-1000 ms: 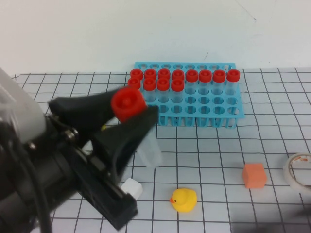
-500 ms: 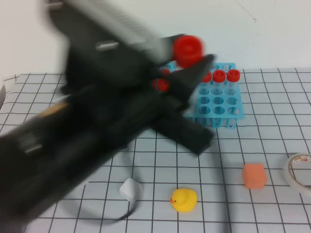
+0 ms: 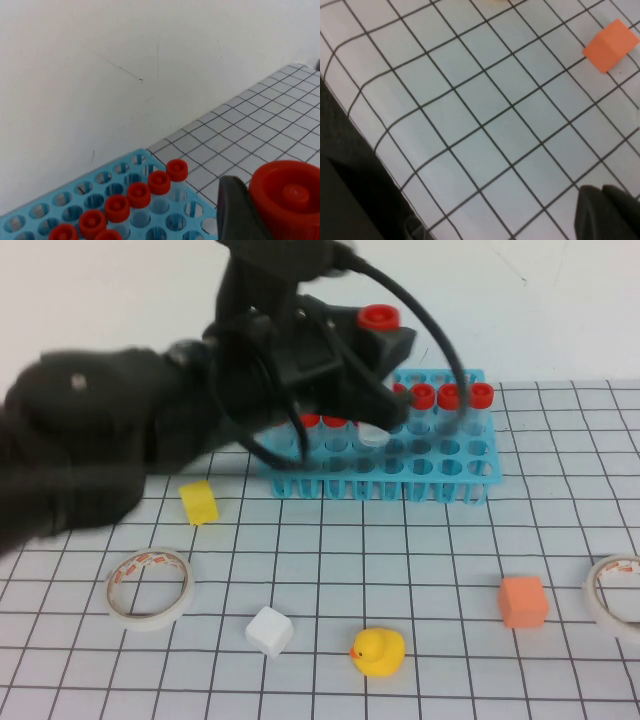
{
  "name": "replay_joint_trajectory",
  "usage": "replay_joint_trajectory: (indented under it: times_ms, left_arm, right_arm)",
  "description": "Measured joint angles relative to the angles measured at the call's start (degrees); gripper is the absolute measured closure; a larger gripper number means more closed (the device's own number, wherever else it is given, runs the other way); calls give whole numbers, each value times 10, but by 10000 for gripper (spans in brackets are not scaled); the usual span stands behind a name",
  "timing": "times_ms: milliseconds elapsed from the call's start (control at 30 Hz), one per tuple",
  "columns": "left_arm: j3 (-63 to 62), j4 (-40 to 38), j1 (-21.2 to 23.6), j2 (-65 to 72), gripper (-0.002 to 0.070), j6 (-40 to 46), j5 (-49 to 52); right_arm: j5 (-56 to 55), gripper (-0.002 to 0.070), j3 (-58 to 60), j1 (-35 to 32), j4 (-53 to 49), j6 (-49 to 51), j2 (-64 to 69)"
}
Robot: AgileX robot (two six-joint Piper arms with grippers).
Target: Place the test tubes
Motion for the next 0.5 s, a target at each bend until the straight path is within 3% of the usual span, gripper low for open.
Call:
replay_joint_trajectory:
  times_ms: [100, 200, 400, 500]
  left_arm:
    - [-26, -27, 52, 43, 414, 12, 76]
    - [-47, -84, 78, 86, 414, 88, 131]
    - [-74, -139, 83, 154, 414, 313, 220]
    - [-86, -140, 83, 185, 414, 355, 245]
  right_arm:
    - [-27, 678, 41, 0, 0, 13, -35]
    - [-51, 678, 69, 0, 0, 18, -53]
    - [-69, 678, 76, 0, 1, 20, -54]
    - [-72, 678, 76, 0, 1, 20, -54]
